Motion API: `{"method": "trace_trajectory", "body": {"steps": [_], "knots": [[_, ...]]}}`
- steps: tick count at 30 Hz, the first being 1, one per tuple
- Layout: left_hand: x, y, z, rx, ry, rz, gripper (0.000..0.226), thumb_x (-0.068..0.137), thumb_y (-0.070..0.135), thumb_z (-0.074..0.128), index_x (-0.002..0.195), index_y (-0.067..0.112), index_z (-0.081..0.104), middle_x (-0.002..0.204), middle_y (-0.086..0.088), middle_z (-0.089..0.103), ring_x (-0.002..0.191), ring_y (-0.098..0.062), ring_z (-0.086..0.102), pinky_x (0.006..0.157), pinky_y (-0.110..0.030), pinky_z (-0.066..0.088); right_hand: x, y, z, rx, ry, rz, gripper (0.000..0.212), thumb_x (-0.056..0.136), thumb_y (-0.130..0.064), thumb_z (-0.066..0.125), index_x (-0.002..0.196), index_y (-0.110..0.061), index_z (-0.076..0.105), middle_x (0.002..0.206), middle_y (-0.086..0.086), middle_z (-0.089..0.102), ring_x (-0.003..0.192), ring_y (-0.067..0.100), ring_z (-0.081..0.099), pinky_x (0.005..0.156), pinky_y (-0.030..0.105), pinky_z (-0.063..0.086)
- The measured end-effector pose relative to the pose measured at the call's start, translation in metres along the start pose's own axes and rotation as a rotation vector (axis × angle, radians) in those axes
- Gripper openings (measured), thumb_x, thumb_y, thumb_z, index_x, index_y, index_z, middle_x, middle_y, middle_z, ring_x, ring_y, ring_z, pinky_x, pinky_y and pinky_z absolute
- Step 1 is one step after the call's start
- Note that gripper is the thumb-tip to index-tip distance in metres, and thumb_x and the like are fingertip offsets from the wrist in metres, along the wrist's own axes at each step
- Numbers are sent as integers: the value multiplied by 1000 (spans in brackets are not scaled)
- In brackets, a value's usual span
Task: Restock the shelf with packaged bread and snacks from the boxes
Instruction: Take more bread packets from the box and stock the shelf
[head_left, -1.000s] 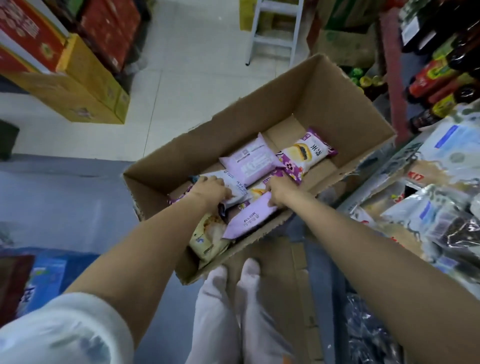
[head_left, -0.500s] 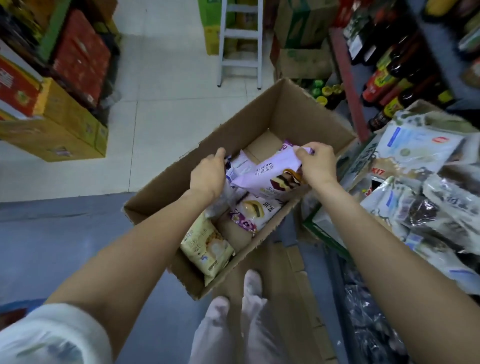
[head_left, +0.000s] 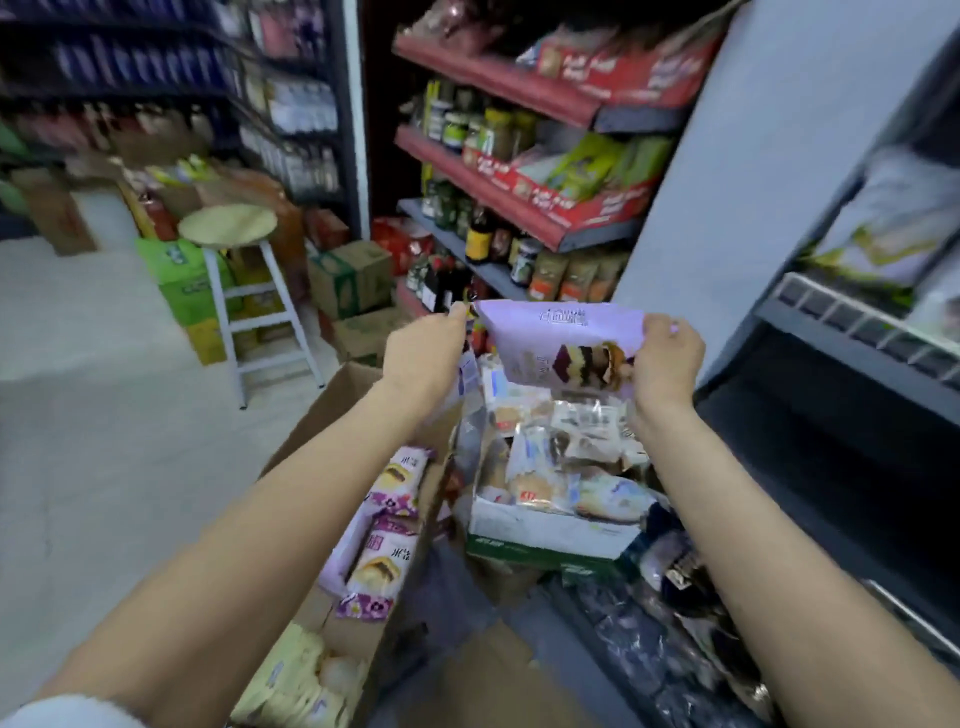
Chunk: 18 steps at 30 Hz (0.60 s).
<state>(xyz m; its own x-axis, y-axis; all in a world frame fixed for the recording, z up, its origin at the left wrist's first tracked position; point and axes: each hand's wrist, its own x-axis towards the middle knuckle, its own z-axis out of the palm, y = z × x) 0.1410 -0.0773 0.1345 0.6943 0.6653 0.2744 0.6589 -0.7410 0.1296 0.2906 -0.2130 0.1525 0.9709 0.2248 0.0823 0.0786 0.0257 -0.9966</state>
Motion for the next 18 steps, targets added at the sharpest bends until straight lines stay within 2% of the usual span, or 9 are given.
{"method": "trace_trajectory", "body": {"steps": [4, 6, 9, 11, 13, 15, 16, 17, 18], "knots": [[17, 91, -32, -171, 75, 126, 21, 97, 9, 39, 117, 5, 42, 92, -18, 59, 78, -35, 56, 53, -35, 30, 27, -54, -85, 354, 125, 128, 37, 89, 5, 37, 57, -15, 35, 45, -2, 41, 44, 11, 35, 43, 17, 28], [23, 142, -47, -332, 105, 183, 24, 96, 10, 40, 119, 8, 45, 100, -22, 62, 86, -37, 59, 59, -36, 35, 31, -76, -127, 479, 138, 169, 34, 91, 8, 32, 66, -13, 42, 46, 2, 45, 46, 14, 37, 37, 13, 29], [25, 223, -68, -477, 118, 281, 28, 97, 16, 41, 122, 18, 52, 109, -22, 63, 101, -39, 59, 69, -36, 37, 34, -98, -188, 567, 131, 218, 31, 97, 5, 29, 102, -14, 54, 67, 7, 48, 38, 12, 49, 37, 15, 40], [24, 273, -76, -495, 104, 346, 31, 96, 16, 41, 124, 21, 53, 113, -20, 63, 104, -38, 58, 70, -35, 37, 38, -107, -228, 647, 137, 227, 31, 98, 4, 31, 109, -11, 56, 59, 6, 54, 26, 5, 45, 35, 11, 40], [23, 318, -82, -473, 94, 367, 33, 95, 11, 41, 125, 20, 52, 116, -19, 62, 107, -37, 57, 76, -36, 41, 49, -114, -270, 746, 148, 219, 31, 98, 7, 33, 112, -8, 56, 54, 4, 56, 30, 5, 47, 36, 11, 41], [23, 358, -87, -443, 34, 344, 31, 95, 9, 40, 124, 12, 50, 118, -23, 60, 109, -40, 56, 82, -40, 43, 63, -115, -314, 797, 155, 218, 25, 98, 6, 33, 95, 1, 58, 65, 5, 55, 45, 5, 52, 40, 8, 42], [24, 377, -89, -458, -15, 328, 29, 96, 9, 40, 123, 7, 49, 119, -24, 58, 110, -40, 55, 84, -41, 43, 74, -110, -338, 765, 151, 198, 34, 99, 3, 33, 77, 0, 60, 63, 4, 54, 47, 4, 51, 44, 8, 42], [25, 396, -92, -493, -71, 317, 27, 97, 11, 40, 119, 2, 50, 119, -25, 57, 111, -40, 54, 85, -40, 43, 86, -104, -361, 686, 128, 161, 53, 100, -1, 32, 59, -13, 63, 61, 1, 51, 44, 1, 51, 53, 11, 44], [26, 415, -93, -557, -142, 314, 26, 98, 12, 40, 115, -3, 53, 117, -25, 58, 110, -39, 54, 84, -39, 43, 95, -99, -382, 624, 104, 154, 70, 101, -3, 29, 40, -16, 61, 60, -2, 49, 42, -2, 51, 62, 16, 43]]}}
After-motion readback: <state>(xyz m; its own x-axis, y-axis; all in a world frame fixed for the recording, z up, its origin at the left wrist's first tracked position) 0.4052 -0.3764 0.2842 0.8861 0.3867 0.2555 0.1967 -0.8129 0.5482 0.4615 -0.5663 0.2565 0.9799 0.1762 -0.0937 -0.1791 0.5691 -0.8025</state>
